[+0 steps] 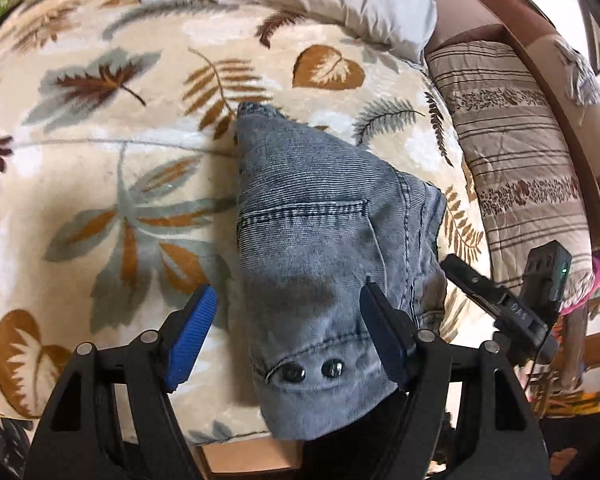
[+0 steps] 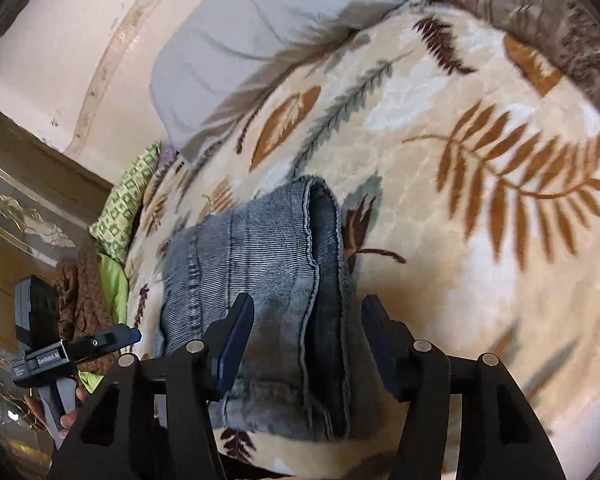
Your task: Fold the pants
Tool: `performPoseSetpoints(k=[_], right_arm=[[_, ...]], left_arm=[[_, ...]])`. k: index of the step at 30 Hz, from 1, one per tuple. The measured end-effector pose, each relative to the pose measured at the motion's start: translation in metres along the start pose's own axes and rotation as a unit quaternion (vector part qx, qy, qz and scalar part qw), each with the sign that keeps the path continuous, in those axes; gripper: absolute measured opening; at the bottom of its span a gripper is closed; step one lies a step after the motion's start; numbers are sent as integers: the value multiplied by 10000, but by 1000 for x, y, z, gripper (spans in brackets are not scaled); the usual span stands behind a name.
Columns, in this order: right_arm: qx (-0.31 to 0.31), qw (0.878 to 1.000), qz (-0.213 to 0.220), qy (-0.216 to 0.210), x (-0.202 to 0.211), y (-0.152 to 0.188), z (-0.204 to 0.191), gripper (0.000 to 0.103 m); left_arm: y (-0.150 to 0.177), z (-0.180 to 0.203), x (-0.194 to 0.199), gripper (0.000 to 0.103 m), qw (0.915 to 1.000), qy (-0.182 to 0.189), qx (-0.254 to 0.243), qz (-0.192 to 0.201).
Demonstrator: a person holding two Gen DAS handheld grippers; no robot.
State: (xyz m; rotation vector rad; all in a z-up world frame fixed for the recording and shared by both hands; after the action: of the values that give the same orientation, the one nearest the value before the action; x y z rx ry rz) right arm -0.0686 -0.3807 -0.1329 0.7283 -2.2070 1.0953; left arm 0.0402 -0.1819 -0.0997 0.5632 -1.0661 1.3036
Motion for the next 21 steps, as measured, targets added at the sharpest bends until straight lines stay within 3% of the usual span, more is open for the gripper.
performPoseSetpoints(k=[5, 7, 10, 13, 15, 18, 21], right_arm=[[642, 9961, -302, 524, -25, -2, 1, 59], [595, 9969, -376, 339, -27, -2, 2, 59], [403, 9977, -490, -258, -29, 2, 4, 63], [375, 9956, -536, -669, -36, 8, 5, 66], [321, 9907, -515, -1215, -38, 9, -4, 65], [600, 9889, -450, -1279, -42, 10, -12, 62], [598, 9903, -521, -1145, -49, 11, -5, 50]], left_arm=[[-1, 4, -21, 74, 9997, 63, 46, -234], [0, 5, -24, 74, 9995, 136, -26, -274], [-1, 4, -33, 75, 9980, 446, 61, -448], [-2, 2, -44, 80, 9959, 601, 220, -633], [-1, 4, -51, 82, 9947, 677, 265, -722], [-1, 6, -62, 83, 9932, 728, 325, -844], [-2, 8, -66, 83, 9934, 715, 297, -849]])
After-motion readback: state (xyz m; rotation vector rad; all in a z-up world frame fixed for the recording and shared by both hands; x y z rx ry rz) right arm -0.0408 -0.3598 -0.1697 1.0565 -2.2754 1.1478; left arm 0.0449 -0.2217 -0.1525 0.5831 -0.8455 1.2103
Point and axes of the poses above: each gripper's, at about its wrist camera, not at the fingertips, and x roughly against the way its jaws point, z to its right, y to its underside, the point moved 9 cm from there along -x, roughly the way its jaws point, and after that the axes turned 9 degrees about x, right-handed, at the moved point
